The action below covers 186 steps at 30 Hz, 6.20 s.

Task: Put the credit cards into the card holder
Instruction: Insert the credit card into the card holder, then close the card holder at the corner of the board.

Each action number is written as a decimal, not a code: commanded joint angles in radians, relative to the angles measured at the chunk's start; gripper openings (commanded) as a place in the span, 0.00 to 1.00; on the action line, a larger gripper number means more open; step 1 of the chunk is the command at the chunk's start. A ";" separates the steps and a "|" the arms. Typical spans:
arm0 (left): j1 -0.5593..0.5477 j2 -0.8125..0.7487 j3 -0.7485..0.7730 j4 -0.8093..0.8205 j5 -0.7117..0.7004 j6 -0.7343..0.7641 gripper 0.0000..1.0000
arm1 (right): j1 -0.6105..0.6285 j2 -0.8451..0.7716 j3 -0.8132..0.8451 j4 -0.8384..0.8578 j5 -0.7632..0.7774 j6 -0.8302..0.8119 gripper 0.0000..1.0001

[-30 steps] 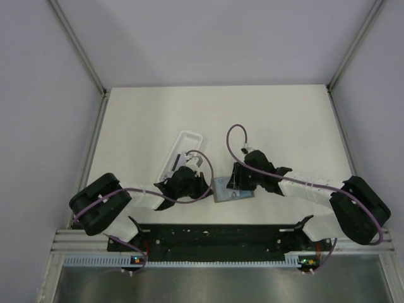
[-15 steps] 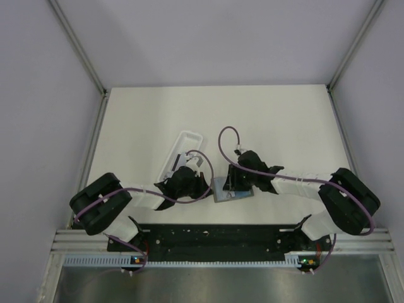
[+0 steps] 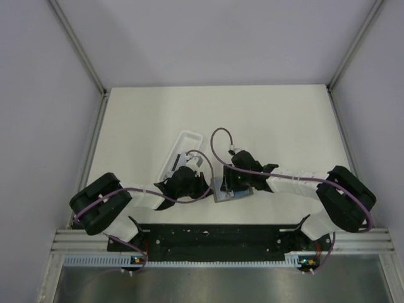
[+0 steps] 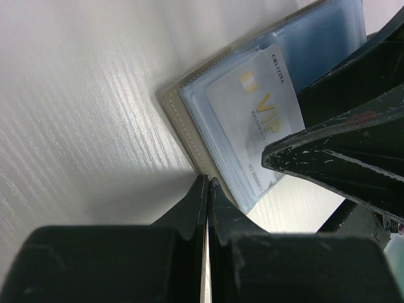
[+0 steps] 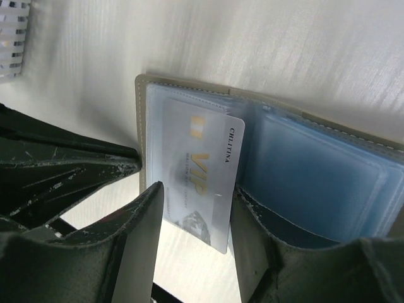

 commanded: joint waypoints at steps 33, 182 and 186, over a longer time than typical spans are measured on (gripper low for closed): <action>-0.005 0.010 0.002 0.002 0.009 0.008 0.00 | 0.103 -0.046 0.118 -0.112 0.085 -0.089 0.44; -0.025 -0.137 -0.062 0.072 -0.033 0.014 0.00 | 0.117 -0.247 -0.077 0.105 0.069 0.013 0.11; -0.025 -0.080 -0.077 0.107 -0.026 0.005 0.00 | 0.091 -0.324 -0.092 0.042 0.111 0.007 0.23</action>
